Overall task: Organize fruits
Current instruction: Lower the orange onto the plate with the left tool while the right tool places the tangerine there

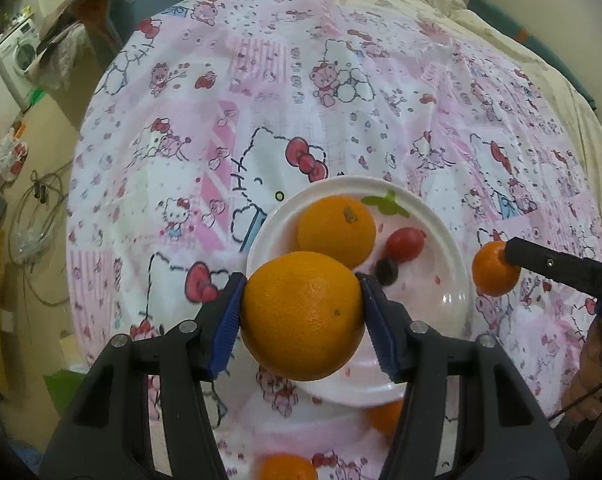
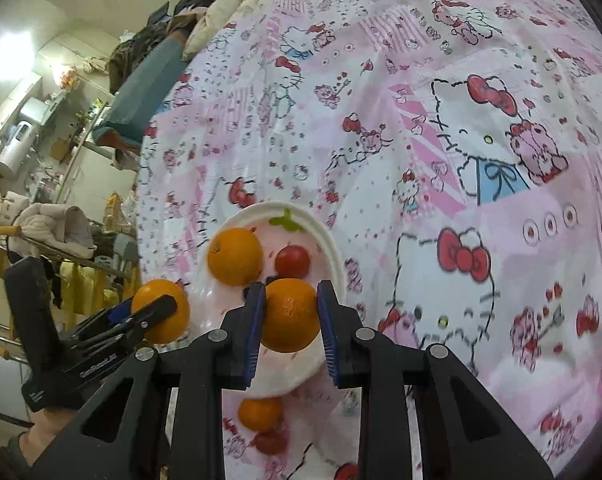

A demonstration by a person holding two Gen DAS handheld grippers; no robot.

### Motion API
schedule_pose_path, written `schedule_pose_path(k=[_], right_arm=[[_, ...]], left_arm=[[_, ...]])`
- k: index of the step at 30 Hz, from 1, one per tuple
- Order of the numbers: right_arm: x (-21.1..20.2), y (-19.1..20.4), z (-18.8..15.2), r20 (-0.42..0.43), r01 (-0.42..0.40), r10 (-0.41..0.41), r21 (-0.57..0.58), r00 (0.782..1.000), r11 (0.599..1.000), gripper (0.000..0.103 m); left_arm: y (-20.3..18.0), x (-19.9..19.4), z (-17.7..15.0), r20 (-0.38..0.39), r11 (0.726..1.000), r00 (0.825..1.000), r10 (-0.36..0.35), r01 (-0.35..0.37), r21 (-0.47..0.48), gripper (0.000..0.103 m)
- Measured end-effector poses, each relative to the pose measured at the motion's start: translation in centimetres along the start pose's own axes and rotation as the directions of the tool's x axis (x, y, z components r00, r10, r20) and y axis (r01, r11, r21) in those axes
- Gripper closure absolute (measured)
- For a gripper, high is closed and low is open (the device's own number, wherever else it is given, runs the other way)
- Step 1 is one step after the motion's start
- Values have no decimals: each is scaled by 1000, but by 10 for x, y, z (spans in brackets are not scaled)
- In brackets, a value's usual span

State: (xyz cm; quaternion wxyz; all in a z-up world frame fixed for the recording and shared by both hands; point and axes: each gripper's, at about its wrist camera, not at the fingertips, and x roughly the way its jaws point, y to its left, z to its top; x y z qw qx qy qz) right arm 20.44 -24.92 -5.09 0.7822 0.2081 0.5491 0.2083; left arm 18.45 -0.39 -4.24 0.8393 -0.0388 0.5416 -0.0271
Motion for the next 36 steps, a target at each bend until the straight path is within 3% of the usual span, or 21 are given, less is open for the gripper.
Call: schedule_pose_path(k=[4,13,18,36], right_arm=[[18,-7,9,-27,6,-5,13,1000,1000,75],[45,-3,14,-69,16,-17,-8,997,1000,75],[62,2,14,-110,18,-22,-35,994,999,75],[63,5,11,-111,37,-43,-53,993,998,72]], left_arm=[[-1,16,4,-27,1000,999,-29,29,-9,49],[-1,40,-4,-104,1000,994,-12,11,-3,49],[4,44,-6,-92,999,995,-42,41,-14,49],[-5,52,-5,-95,999,994,-46,47,8,46]])
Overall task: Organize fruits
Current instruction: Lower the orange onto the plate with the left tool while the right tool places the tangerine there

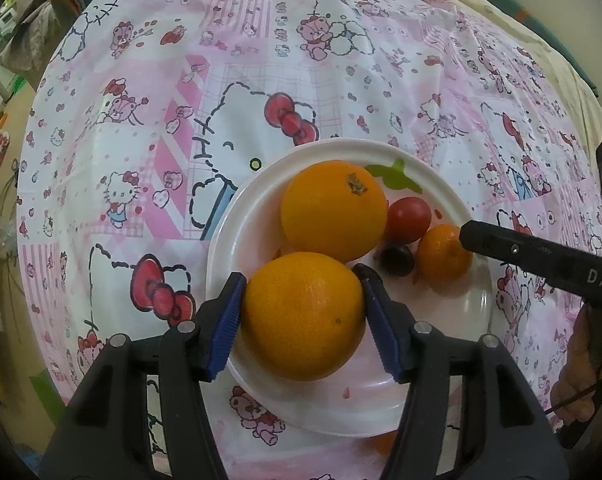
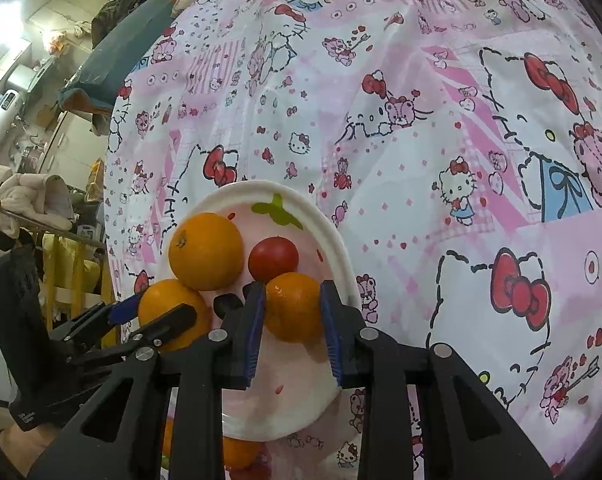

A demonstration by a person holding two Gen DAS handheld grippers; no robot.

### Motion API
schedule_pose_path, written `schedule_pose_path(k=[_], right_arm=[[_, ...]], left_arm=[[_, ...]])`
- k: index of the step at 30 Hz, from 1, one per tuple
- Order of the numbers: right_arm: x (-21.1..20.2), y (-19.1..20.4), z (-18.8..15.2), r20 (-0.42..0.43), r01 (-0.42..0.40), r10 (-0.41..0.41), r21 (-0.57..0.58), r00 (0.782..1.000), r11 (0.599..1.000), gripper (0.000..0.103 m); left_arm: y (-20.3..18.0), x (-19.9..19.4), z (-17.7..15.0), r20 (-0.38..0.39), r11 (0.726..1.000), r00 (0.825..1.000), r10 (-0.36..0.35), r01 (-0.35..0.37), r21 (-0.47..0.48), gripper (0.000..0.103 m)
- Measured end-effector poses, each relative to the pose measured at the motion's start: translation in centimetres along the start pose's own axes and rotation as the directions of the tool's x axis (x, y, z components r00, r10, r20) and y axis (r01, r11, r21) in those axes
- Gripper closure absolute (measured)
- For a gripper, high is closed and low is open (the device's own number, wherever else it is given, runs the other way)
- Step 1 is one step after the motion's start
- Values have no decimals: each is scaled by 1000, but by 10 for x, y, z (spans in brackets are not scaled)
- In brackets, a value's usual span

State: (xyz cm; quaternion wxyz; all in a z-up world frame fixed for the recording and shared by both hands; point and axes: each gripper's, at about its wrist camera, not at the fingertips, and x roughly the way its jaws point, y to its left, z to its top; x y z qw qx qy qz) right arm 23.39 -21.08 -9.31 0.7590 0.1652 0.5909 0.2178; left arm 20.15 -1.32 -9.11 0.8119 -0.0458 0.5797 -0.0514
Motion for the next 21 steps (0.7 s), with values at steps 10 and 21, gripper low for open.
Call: schedule_pose_path(k=[10,21], right_arm=[[-15,-2,1,34,-6,5,35,999,999,35],[-42,2,-4,86,-12,9,38,996,999,24]], left_arm=[[-5,-1,1,-6,1000,1000,8,-8,10,44],[-10,-22,-1,62,1000,998,20,-21,13,17]])
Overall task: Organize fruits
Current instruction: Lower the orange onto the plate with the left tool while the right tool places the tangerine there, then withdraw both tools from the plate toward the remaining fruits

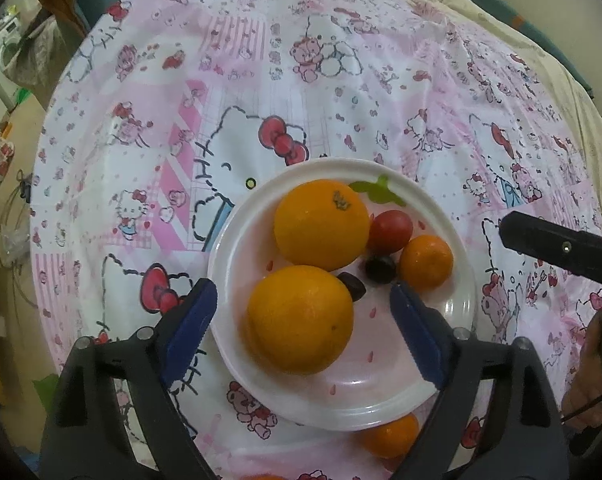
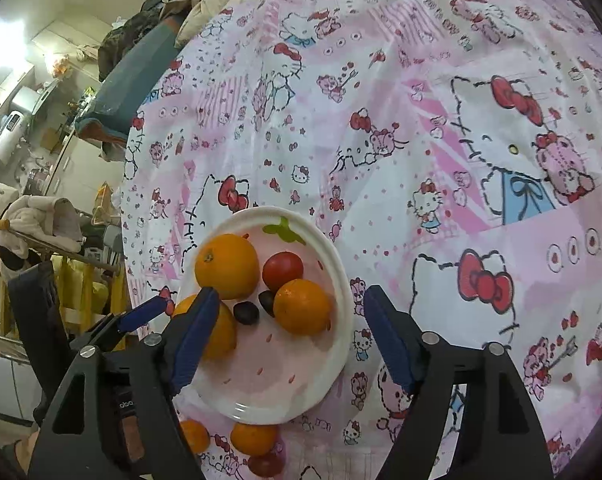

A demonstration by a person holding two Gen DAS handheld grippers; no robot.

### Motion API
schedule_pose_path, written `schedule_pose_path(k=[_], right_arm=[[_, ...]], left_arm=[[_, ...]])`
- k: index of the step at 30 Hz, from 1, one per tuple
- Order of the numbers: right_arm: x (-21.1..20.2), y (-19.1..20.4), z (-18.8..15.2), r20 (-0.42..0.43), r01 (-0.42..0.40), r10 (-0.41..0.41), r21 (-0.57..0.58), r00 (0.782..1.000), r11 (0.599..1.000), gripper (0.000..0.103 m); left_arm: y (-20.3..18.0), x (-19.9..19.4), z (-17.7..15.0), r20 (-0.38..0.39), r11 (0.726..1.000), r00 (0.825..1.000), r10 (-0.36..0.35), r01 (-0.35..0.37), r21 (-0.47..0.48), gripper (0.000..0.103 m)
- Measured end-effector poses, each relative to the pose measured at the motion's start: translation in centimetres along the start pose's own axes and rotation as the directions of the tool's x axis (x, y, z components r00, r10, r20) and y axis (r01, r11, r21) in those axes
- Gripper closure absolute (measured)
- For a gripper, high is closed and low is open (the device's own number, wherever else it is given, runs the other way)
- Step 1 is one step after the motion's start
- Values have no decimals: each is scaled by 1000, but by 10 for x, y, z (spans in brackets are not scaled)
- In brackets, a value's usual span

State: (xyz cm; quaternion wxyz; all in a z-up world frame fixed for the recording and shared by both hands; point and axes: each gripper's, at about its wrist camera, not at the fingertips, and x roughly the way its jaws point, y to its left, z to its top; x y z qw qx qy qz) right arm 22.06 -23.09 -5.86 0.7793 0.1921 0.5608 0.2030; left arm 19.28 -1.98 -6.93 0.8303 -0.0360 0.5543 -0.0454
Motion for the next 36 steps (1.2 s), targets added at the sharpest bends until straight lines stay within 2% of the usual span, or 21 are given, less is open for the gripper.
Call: schedule_pose_path(k=[5,8,13,18,23,32,36], right_arm=[[-17,0,-5,22,-2,2,15,1000,1000,24],[-30,2,-9,41,-11,10,16,999,1000,23],[-51,8,-21,67,-21,21,-1,998,1000,23],[-64,7,-42,70,-33,32,13,997,999,23],[-77,7,-63,77,-22,21,4,997,1000,23],[-86,-2,-97,74,-20,17,49,997,999,23],[-81,-5,-108,56,-18,14,72,998,997,23]], left_arm=[[-2,-22,-1,68,1000,998,-5,5,-8,17],[-1,-42,-2,126,999,991,-36,41,-31,17],[2,-71,-7,183,997,982,-41,52,-53,17],[-1,-86,-18,182,999,983,-33,39,-31,17],[-1,-95,-38,154,998,987,-37,45,-48,17],[-2,-110,-67,193,997,979,71,-62,-53,17],[3,-111,-76,180,996,981,72,-61,-66,17]])
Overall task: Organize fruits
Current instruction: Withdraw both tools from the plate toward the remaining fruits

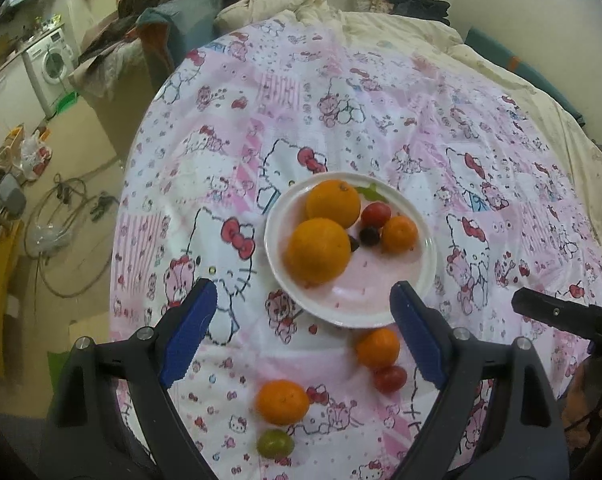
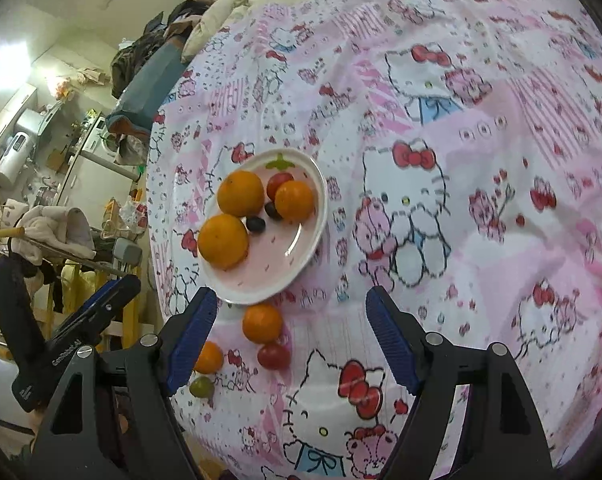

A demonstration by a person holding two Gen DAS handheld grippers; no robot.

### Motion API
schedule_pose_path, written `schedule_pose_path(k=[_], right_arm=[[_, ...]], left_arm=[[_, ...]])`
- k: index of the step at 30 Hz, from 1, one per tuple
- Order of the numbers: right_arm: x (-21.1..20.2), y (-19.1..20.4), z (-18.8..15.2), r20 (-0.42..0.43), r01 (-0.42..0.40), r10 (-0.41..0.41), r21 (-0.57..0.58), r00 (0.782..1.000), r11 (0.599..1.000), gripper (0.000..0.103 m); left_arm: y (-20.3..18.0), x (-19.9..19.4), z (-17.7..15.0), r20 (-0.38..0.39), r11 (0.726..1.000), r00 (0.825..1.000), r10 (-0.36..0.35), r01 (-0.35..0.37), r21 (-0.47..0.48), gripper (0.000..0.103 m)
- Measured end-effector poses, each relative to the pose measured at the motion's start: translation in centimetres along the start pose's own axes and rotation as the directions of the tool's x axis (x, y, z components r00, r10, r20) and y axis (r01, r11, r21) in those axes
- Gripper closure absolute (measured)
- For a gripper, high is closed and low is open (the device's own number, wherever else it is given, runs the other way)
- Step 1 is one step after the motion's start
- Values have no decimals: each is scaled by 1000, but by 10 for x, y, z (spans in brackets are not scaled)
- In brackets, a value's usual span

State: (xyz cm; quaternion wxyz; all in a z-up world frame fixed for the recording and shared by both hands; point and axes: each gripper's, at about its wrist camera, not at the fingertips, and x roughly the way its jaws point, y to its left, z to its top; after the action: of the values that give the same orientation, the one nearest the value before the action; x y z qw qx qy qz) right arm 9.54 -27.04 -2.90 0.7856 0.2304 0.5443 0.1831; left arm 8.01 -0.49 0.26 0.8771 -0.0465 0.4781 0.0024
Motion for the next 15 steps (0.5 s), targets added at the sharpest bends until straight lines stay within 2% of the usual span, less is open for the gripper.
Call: schedule_pose_path(k=[8,15], right_arm=[[12,-3,-9,-40,-2,3,28,999,1000,23],[48,-7,-18,-161,-70,87,111,983,991,23]], left_arm=[[14,7,-12,-32,999,999,38,-39,-35,17],[37,18,-10,-47,985,992,114,-119,-129,17]])
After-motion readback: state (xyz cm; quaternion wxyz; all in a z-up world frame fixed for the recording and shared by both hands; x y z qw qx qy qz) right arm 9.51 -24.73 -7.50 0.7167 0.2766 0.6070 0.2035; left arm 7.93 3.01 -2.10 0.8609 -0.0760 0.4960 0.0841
